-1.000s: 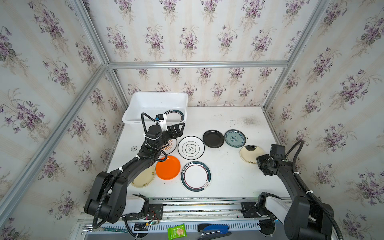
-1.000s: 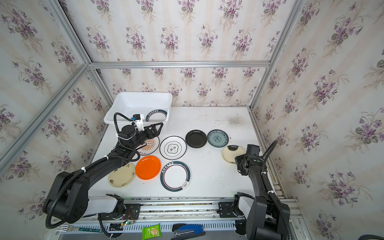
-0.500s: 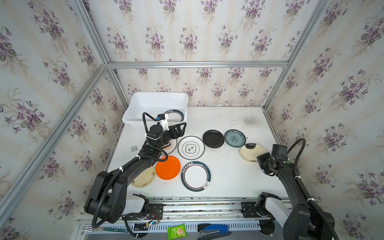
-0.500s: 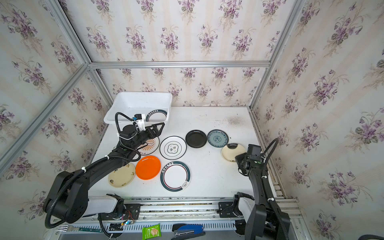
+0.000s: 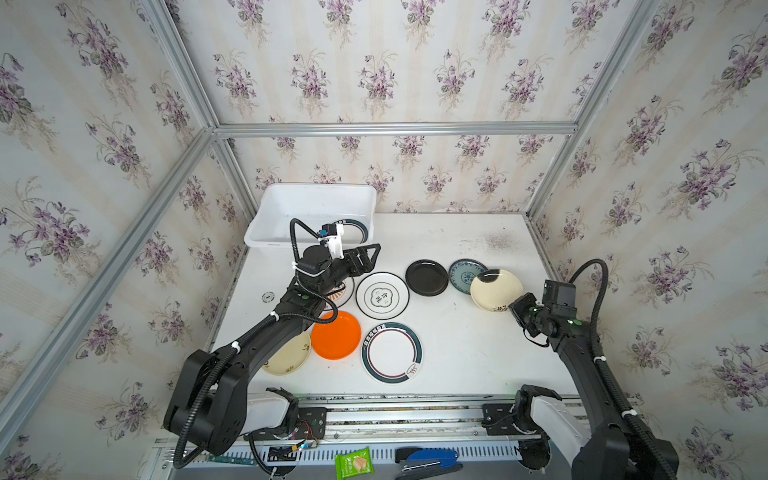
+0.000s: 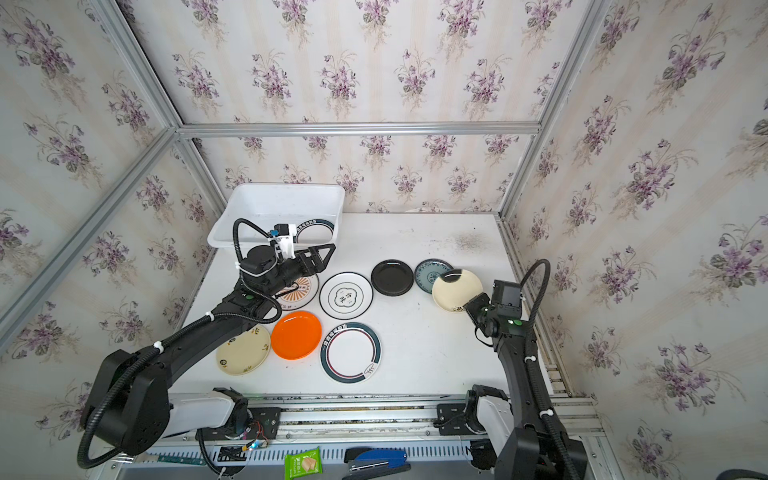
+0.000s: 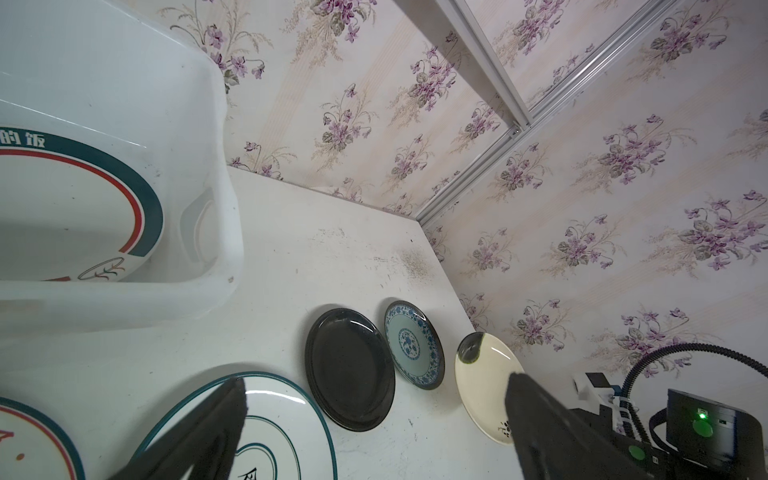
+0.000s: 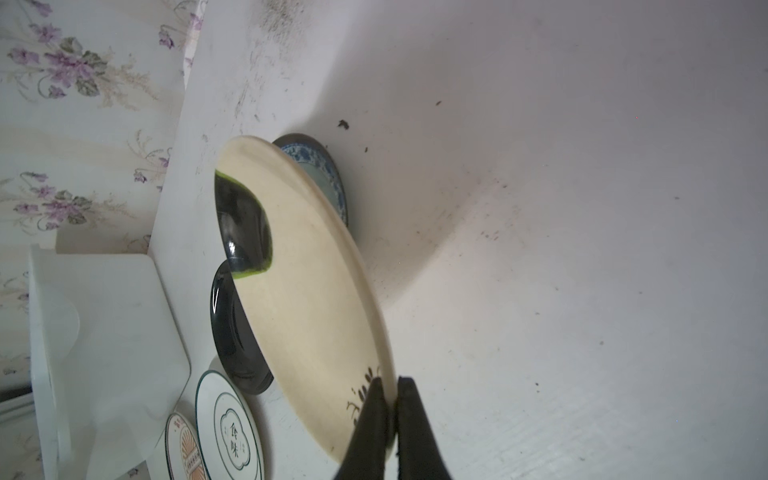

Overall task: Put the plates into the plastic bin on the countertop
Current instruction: 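Lift the cream plate upright with the right gripper toward the left gripper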

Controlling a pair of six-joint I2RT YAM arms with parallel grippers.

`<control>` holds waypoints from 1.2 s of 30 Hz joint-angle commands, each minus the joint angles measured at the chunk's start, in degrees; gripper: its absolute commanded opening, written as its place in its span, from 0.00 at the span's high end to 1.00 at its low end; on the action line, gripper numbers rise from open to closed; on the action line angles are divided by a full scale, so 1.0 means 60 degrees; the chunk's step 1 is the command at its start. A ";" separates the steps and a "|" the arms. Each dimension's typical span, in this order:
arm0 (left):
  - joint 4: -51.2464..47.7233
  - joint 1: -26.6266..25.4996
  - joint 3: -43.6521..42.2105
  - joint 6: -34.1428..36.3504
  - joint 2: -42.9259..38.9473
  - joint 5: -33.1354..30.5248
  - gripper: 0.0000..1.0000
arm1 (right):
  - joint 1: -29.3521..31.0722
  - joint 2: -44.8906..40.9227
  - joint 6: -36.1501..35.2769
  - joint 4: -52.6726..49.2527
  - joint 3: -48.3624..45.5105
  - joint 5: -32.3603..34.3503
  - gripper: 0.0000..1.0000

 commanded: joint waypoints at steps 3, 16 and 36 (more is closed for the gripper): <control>-0.1505 -0.0106 0.0433 0.0140 -0.0444 -0.0316 0.01 | 0.0907 0.0089 -0.0406 0.0456 0.0555 -0.0029 1.00; -0.4284 -0.1192 -0.0350 -0.0328 -0.2796 -0.1084 0.01 | 0.2834 0.0526 -0.0397 0.1576 0.0765 -0.0762 1.00; -0.3180 -0.1426 -0.1683 -0.1109 -0.2989 -0.1475 0.01 | 0.5523 0.2262 0.0506 0.3924 0.1189 -0.1425 1.00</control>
